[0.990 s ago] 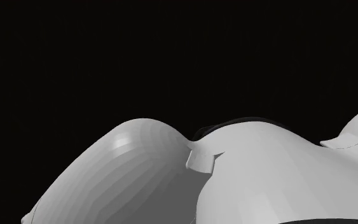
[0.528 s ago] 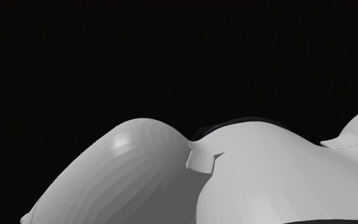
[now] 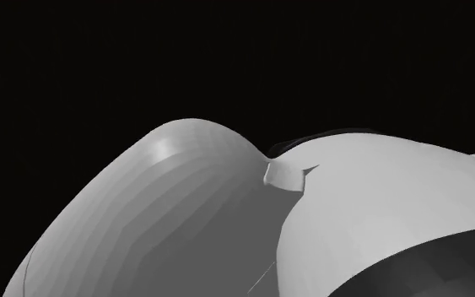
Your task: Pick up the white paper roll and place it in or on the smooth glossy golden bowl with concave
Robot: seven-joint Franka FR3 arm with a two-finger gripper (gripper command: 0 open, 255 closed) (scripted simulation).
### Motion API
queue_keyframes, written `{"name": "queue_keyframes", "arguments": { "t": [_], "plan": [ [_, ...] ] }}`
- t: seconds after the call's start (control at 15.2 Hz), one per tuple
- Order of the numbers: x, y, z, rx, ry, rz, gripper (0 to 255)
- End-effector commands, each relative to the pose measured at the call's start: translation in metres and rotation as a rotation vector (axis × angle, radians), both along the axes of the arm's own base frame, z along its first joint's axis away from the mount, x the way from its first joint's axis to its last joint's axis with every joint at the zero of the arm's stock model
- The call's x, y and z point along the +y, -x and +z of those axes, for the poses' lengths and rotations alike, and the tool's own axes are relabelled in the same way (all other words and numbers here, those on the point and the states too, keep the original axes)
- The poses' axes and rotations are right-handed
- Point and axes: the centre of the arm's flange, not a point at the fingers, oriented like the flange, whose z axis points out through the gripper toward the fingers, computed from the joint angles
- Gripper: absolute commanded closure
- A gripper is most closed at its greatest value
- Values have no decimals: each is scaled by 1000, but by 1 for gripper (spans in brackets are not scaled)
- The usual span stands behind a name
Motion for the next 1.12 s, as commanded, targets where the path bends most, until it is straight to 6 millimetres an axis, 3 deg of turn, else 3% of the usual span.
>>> {"name": "queue_keyframes", "arguments": {
  "t": [0.0, 1.06],
  "plan": [
    [1, 0, 11, -1, 1, 0, 255],
    [1, 0, 95, -1, 1, 0, 255]
  ]
}}
